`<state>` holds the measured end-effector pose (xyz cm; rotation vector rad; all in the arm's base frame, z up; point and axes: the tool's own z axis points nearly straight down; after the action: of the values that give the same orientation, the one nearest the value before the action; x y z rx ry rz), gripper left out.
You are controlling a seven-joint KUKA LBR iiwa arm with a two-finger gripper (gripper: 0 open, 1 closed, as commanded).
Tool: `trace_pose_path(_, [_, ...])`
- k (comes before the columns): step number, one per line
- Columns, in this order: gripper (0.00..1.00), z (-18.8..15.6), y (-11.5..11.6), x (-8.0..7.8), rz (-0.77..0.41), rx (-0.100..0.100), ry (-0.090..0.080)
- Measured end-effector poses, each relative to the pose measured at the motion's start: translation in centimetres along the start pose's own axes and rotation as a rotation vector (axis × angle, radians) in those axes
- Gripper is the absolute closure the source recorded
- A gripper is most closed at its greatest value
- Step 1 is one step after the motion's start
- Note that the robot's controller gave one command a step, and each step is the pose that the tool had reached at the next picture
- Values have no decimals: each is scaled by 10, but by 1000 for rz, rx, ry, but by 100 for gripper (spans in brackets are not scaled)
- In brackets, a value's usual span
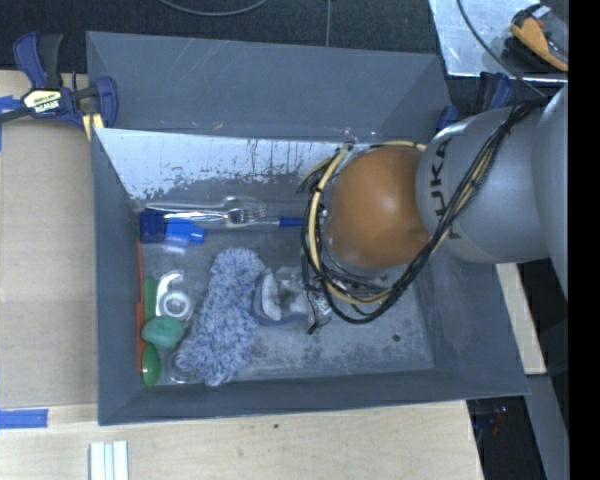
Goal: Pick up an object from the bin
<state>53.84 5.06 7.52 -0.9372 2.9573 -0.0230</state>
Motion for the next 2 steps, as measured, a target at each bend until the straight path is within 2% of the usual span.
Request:
trace_pose_path(1, [100,-9,4,-2,-79,-3,-1])
trace_pose_path(2, [100,-26,4,-2,33,-6,3])
